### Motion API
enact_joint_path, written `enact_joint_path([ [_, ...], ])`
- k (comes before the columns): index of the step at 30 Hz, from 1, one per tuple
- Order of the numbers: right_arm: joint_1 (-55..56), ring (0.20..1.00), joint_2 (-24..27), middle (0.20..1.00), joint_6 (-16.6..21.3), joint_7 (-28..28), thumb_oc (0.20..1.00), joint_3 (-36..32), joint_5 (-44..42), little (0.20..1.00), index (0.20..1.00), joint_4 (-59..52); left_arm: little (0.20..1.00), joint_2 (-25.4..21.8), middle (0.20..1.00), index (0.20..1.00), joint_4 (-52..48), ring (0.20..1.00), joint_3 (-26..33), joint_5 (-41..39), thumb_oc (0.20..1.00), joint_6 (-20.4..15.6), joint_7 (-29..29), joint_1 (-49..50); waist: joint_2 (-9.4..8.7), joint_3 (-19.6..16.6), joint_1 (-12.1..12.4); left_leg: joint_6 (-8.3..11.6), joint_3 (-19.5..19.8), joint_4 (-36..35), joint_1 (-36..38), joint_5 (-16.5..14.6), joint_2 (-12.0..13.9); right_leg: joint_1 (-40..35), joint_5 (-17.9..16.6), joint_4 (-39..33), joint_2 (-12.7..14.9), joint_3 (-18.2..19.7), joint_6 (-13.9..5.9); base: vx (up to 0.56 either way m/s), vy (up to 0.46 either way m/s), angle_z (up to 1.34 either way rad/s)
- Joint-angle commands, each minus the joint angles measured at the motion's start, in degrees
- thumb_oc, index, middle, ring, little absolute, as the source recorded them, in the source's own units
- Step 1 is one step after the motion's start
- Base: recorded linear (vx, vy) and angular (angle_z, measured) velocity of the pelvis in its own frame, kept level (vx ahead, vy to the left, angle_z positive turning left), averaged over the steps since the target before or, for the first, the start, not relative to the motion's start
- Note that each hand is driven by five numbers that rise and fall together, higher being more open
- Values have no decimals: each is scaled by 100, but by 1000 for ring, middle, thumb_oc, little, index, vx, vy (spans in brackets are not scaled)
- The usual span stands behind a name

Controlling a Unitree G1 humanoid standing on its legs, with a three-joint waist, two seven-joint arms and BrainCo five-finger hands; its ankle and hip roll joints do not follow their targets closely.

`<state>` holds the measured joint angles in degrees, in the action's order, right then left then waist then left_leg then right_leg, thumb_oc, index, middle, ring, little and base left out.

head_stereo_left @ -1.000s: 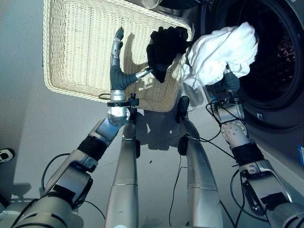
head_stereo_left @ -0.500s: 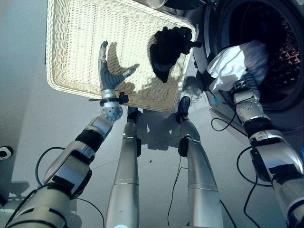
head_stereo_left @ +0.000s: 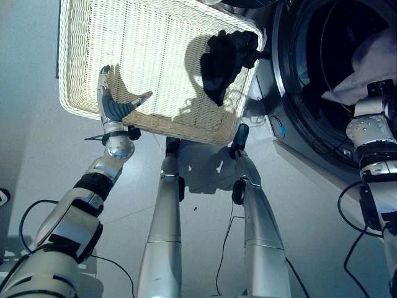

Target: Put the clothes into the washing machine.

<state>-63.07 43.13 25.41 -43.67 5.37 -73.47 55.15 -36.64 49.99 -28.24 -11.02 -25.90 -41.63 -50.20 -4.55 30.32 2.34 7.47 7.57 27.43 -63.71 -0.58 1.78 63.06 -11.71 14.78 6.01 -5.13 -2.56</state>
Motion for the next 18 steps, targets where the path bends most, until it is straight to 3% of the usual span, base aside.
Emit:
enact_joint_path([
  [1,-39,1000,1192,1000,-410,0,1000,229,1152,1000,1000,168,1000,1,1000,1000,51,1000,202,-182,1000,-221,-4,-64,88,-53,-118,-398,-120,-1115,556,471,-557,-230,349,472,-487,-557,-526,0,0,0],
  [4,-218,1000,1218,1000,-1517,-418,1000,801,2482,1000,1000,393,1000,18,1000,1000,18,1000,153,-185,1000,-178,-8,-82,125,-53,-78,-426,-114,-1102,585,413,-583,-252,394,461,-495,-544,-512,0,0,0],
  [6,-511,1000,1339,1000,-2838,-534,1000,1490,3993,1000,1000,709,1000,-16,1000,1000,4,1000,93,-174,1000,-179,14,-127,131,-53,-37,-443,-129,-1085,554,425,-580,-247,388,460,-504,-558,-508,-2,-37,2],
  [8,-707,1000,1361,1000,-3218,-531,1000,1786,4260,1000,1000,815,1000,-22,1000,1000,-23,1000,50,-158,1000,-144,12,-181,140,-53,-19,-455,-115,-1089,533,436,-583,-241,386,460,-503,-574,-505,-4,-38,0],
  [11,-971,1000,1379,1000,-3443,-413,1000,2134,4289,1000,1000,966,1000,-65,1000,1000,-50,1000,6,-165,1000,-103,51,-272,154,-53,15,-461,-112,-1120,510,448,-579,-233,399,441,-491,-602,-497,-3,-12,0],
  [13,-1173,1000,1312,1000,-3526,-617,1000,2406,4814,1000,1000,852,1000,-111,1000,1000,-97,1000,-20,-224,1000,-74,87,-343,188,-53,37,-472,-111,-1145,476,447,-588,-195,418,441,-481,-620,-493,0,0,0],
  [18,-1335,1000,1110,1000,-3397,-1144,1000,2651,5632,1000,1000,118,1000,-31,1000,1000,-131,1000,19,-158,1000,-69,12,-347,241,-53,31,-478,-151,-1181,449,424,-590,-132,474,446,-463,-612,-498,-2,6,0],
])
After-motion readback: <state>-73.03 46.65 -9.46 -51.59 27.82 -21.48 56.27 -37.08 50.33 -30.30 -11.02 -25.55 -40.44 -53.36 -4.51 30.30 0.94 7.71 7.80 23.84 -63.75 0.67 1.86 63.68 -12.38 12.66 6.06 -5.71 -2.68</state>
